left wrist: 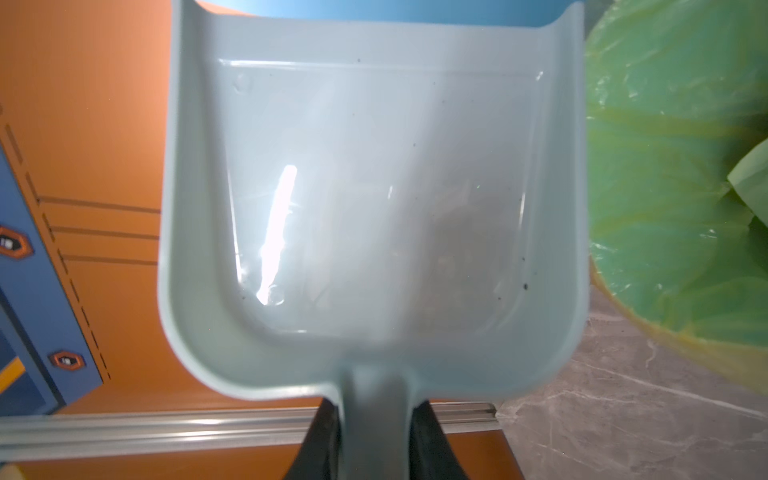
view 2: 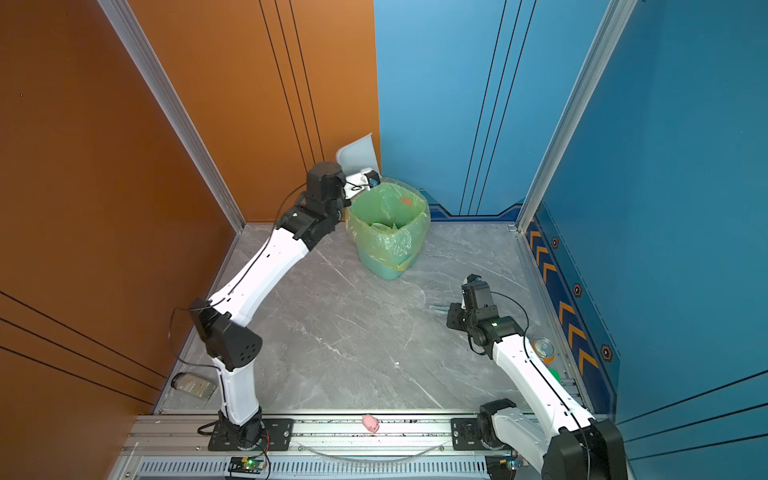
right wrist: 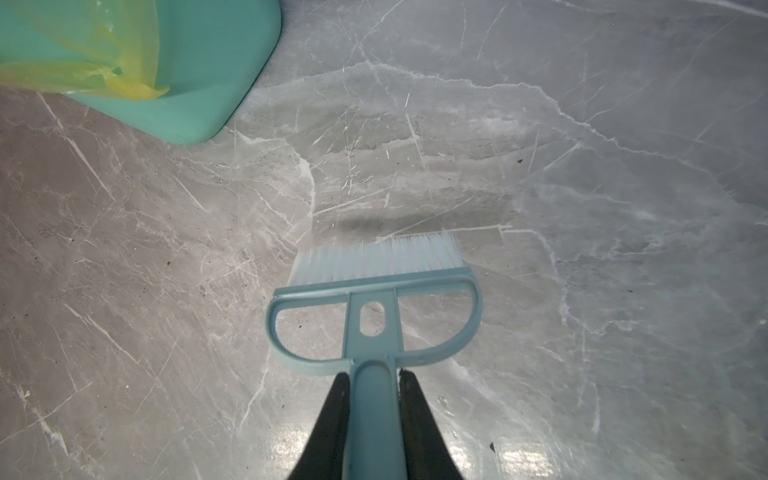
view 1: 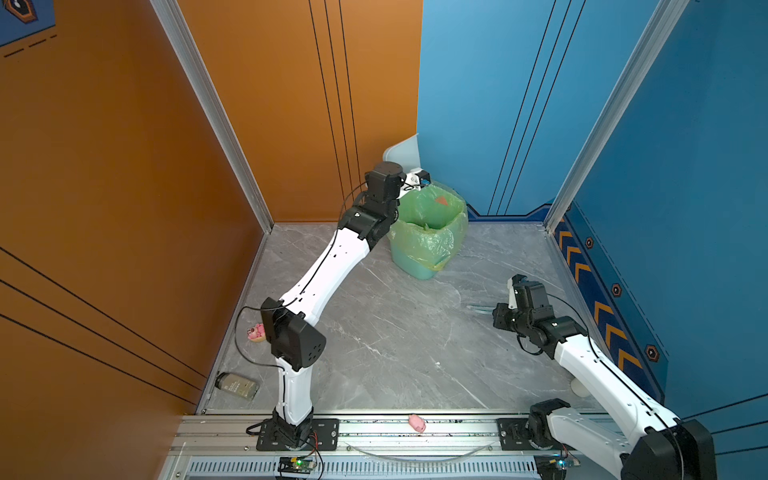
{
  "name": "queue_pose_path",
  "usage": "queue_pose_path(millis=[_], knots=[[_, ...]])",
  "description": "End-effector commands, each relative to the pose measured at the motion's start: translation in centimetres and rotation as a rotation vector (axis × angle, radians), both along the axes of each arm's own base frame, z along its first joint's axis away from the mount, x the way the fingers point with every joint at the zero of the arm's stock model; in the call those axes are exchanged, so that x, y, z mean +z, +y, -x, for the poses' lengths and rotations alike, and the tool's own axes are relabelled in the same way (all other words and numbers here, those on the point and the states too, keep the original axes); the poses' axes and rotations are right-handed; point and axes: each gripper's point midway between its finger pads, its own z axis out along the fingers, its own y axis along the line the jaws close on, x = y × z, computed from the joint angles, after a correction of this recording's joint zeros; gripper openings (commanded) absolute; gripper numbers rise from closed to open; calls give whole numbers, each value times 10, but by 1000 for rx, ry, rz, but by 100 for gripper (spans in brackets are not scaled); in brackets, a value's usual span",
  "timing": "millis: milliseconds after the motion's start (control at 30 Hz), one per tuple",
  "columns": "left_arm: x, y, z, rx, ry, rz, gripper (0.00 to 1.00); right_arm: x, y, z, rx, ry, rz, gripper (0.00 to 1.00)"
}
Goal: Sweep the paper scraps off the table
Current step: 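Lower the empty dustpan with the left gripper back onto the table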
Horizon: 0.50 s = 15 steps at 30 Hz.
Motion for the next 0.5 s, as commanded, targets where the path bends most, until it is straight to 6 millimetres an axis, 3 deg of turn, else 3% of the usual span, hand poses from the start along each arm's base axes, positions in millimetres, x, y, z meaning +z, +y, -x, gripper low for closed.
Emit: queue_pose_path(millis=[0, 233, 467], knots=[[5, 25, 22, 24, -1, 239, 0, 13, 8, 3, 54, 3, -32, 0], [-40, 59, 67, 64, 75, 437, 0, 25, 33, 10, 182, 40, -114, 0], [-117, 78, 114, 118, 198, 602, 0, 33, 56, 12, 260, 59, -218, 0]])
